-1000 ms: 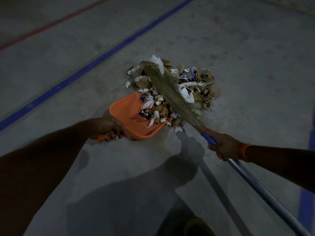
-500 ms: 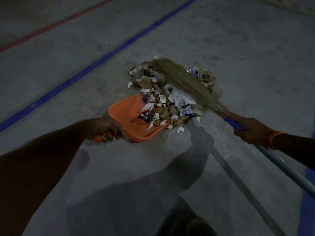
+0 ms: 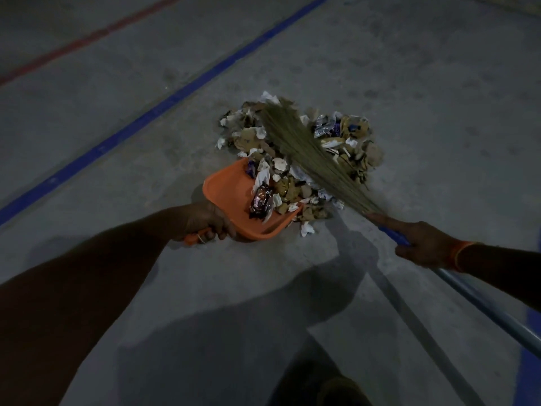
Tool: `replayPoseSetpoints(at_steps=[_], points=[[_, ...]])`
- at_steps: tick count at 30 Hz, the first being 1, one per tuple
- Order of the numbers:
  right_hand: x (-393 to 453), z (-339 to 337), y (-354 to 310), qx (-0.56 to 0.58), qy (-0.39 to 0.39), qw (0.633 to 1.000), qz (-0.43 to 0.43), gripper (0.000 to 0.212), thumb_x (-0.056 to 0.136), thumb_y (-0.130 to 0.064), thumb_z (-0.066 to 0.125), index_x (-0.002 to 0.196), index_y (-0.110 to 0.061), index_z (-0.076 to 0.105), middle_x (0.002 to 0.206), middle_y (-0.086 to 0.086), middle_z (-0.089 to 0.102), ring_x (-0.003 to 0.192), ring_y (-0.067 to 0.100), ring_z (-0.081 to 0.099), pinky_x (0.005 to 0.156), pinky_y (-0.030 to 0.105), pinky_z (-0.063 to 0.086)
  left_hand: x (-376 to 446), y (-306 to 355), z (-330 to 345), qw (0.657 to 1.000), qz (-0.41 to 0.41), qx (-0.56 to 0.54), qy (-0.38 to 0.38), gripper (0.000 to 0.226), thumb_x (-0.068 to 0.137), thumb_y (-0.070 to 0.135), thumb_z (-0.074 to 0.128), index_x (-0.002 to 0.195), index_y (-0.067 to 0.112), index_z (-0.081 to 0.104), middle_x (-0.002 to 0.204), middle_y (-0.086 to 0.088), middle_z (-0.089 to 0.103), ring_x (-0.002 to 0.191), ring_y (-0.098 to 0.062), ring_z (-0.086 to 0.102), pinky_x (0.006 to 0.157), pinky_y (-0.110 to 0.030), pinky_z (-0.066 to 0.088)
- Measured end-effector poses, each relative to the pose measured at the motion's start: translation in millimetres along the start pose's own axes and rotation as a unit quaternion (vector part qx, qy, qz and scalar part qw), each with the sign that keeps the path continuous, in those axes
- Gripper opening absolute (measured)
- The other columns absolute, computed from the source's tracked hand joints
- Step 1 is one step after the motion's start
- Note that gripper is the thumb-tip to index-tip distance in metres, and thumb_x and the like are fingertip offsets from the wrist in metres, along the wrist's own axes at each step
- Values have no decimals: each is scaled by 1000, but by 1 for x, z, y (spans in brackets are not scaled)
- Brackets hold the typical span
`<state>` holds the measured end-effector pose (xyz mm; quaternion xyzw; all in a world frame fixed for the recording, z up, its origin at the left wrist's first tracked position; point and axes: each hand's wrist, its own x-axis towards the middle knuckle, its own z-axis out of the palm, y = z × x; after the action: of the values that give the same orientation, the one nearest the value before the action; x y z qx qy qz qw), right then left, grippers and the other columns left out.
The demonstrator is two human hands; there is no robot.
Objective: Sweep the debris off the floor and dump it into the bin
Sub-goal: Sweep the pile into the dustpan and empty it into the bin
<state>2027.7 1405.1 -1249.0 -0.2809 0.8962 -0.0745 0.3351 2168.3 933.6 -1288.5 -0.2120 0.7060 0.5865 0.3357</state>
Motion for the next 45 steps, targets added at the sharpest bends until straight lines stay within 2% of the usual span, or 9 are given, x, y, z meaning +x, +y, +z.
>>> replayPoseSetpoints(at_steps=[7,10,18,20,23,29,34,37,45], points=[[-12,0,-13,-21,7,998,-54,88,93,-16,57,139,-65,0,80,4,65,57,13,55,63,30,51,8,5,17,1000,14,-1,-3,31,86,-9,47,97,-3,76,71,-11,66,43,-9,48,40,-18,37],[-13,-8,-5,-29,42,996,-77,91,91,-17,60,140,-65,0,86,2,66,58,12,54,62,23,46,0,2,7,1000,11,-4,8,32,87,-11,45,101,-8,73,72,-13,65,41,-9,47,38,-17,36],[-17,-9,10,-39,37,997,-60,91,87,-24,57,137,-71,-4,108,10,69,74,19,65,76,36,55,-24,-25,-17,1000,1,-7,30,34,85,-12,45,96,-5,76,71,-13,65,42,-10,46,37,-18,36],[-18,-1,7,-27,10,999,-35,90,89,-22,56,137,-71,-2,107,9,71,70,18,67,72,33,58,-28,-26,-17,1000,-3,-6,29,34,86,-12,45,94,-4,77,70,-12,66,42,-10,47,36,-18,37],[-17,12,-11,18,-32,999,-8,88,91,-18,56,133,-75,4,89,6,72,58,18,67,58,27,58,-28,-25,-15,1000,-6,-4,29,34,86,-12,44,94,-3,77,71,-13,66,41,-10,48,36,-18,37],[-28,9,-34,27,-49,997,-57,89,92,-10,53,137,-70,6,65,4,68,49,15,62,52,20,52,-23,-26,-12,1000,-14,1,20,35,86,-11,44,90,-1,78,72,-13,66,42,-10,47,35,-18,37],[-43,4,-35,33,-33,994,-101,91,90,-7,54,140,-68,8,65,6,68,46,15,58,52,21,52,-23,-26,-17,1000,-8,2,16,33,86,-11,46,99,-5,76,73,-14,65,42,-10,49,36,-19,38],[-46,-1,-33,12,-3,992,-126,91,88,-10,57,144,-62,8,82,12,71,51,21,57,58,32,53,-26,-22,-17,1000,-3,-9,16,35,86,-13,43,105,-9,72,71,-13,64,40,-10,47,36,-18,36],[-37,-21,-33,-10,59,993,-104,89,88,-15,63,147,-57,12,68,13,64,47,9,49,50,16,42,-42,-26,-20,999,9,-19,29,37,84,-13,45,73,2,77,66,-15,64,36,-10,44,36,-17,35]])
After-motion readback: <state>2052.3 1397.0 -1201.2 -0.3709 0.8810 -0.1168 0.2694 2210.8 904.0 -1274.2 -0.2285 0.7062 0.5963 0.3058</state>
